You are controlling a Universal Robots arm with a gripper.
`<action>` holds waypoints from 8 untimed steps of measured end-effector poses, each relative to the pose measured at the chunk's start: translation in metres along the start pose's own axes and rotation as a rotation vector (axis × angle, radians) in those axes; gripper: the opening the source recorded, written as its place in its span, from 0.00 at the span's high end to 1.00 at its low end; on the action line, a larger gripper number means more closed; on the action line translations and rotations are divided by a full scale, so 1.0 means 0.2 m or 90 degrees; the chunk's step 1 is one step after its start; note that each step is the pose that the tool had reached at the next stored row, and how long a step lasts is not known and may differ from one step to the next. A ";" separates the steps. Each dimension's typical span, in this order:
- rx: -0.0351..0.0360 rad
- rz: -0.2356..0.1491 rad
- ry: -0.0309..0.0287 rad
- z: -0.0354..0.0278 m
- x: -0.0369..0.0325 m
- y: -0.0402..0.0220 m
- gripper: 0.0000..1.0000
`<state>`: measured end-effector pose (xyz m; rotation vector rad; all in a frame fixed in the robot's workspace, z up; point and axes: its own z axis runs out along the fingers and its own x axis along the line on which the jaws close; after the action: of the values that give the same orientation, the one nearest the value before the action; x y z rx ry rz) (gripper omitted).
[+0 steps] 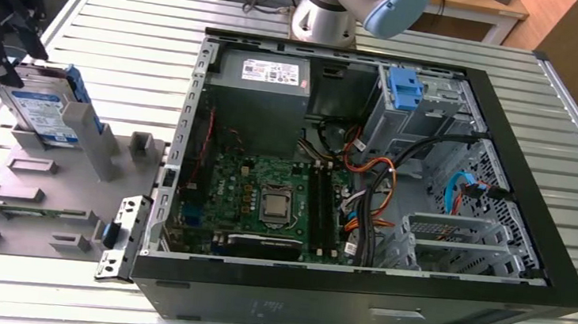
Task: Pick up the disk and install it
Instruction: 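Pick up the disk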
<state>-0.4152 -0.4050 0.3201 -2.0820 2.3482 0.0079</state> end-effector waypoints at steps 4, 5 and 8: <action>0.0000 0.000 0.0000 0.043 0.000 0.001 0.41; 0.0000 0.000 0.0000 0.075 0.001 0.002 0.41; -0.0001 0.000 0.0001 0.086 0.001 0.002 0.41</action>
<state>-0.4158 -0.4050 0.3029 -2.0821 2.3484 0.0080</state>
